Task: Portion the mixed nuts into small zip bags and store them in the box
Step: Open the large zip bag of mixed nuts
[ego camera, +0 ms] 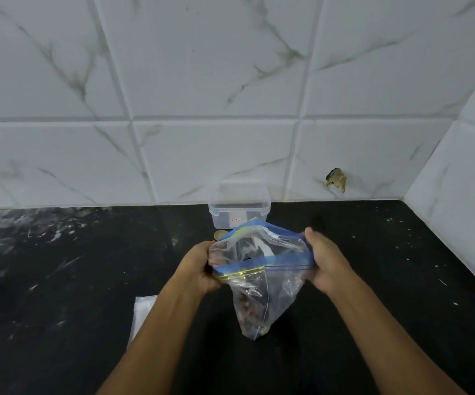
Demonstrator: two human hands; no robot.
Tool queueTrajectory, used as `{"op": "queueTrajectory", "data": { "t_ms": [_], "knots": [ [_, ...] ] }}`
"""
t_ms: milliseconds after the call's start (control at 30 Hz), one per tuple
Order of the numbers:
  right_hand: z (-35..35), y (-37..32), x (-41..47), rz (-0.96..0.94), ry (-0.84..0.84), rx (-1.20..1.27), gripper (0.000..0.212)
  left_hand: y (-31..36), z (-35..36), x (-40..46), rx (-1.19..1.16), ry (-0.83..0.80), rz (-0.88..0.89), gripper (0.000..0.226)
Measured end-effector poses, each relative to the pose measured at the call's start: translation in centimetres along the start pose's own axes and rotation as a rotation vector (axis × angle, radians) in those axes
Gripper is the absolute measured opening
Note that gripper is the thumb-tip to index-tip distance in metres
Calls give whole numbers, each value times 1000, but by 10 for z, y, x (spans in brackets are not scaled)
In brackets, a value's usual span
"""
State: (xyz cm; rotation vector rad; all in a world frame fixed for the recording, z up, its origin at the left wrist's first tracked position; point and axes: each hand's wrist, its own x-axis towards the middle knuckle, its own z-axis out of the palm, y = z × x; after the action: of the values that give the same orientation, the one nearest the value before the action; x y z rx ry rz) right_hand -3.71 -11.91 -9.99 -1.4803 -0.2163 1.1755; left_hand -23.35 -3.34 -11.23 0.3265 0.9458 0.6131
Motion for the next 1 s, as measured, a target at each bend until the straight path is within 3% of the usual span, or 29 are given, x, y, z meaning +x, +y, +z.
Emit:
{"op": "queueTrajectory", "data": {
  "t_ms": [67, 133, 233, 300, 367, 433, 467, 533, 633, 767, 900, 1000],
  "knots": [
    [4, -7, -3, -357, 86, -356, 22, 0, -3, 9, 37, -3, 1, 11],
    [9, -19, -6, -703, 32, -696, 35, 1, -3, 16, 72, 10, 27, 14],
    [23, -20, 6, -848, -81, -1184, 52, 0, 5, 16, 110, -53, 43, 52],
    [31, -16, 11, -874, -41, -1296, 36, 2, 6, 20, 119, -27, 57, 60],
    [34, -14, 14, -877, 2, -1248, 15, 3, 4, 27, 169, -26, 37, 64],
    [32, -15, 14, -775, -95, -1133, 24, 8, 7, 18, 231, -21, 36, 35],
    [31, -17, 12, -663, -168, -1009, 26, 9, 9, 10, 253, -46, 40, 15],
    [31, -21, 5, -345, -261, -630, 30, 15, 12, 0, 341, -49, 70, 37],
    [30, -23, 3, 56, -238, -109, 35, 20, 19, -20, 685, 30, 308, 31],
    [28, -14, 4, 108, -172, 35, 32, 9, 17, -59, 1352, 203, 505, 83],
    [19, -11, -1, 37, -92, 144, 35, -4, 7, -98, 1600, 322, 491, 75],
    [20, -8, -8, 12, -39, 194, 33, -6, 4, -113, 1753, 335, 484, 56]
  ]
}}
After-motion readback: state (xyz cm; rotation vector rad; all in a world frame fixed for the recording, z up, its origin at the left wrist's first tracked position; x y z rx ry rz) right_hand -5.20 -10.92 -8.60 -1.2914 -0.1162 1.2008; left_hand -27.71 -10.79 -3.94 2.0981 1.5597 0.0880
